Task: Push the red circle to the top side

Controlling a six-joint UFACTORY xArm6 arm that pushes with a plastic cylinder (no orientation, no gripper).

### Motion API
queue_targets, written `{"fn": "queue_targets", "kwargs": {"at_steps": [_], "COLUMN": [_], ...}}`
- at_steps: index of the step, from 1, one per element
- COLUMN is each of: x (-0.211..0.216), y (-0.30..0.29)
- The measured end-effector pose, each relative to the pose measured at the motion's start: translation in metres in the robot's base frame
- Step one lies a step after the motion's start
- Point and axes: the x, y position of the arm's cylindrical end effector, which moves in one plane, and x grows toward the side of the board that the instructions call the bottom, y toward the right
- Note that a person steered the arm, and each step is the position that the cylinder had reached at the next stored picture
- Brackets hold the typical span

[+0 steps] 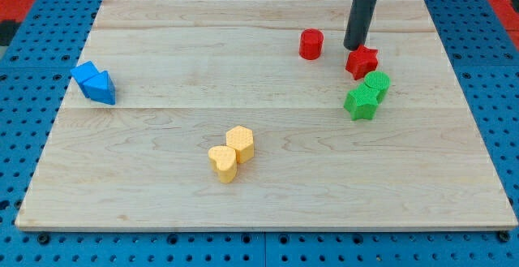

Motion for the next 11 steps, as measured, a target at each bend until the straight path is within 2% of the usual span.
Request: {"fn": "queue_targets", "kwargs": {"at_steps": [2,5,7,8,11], "x": [0.012,0.024,0.085,0.067,0.062], "y": [-0.047,-0.050,-0.062,-0.096,-0.101]}}
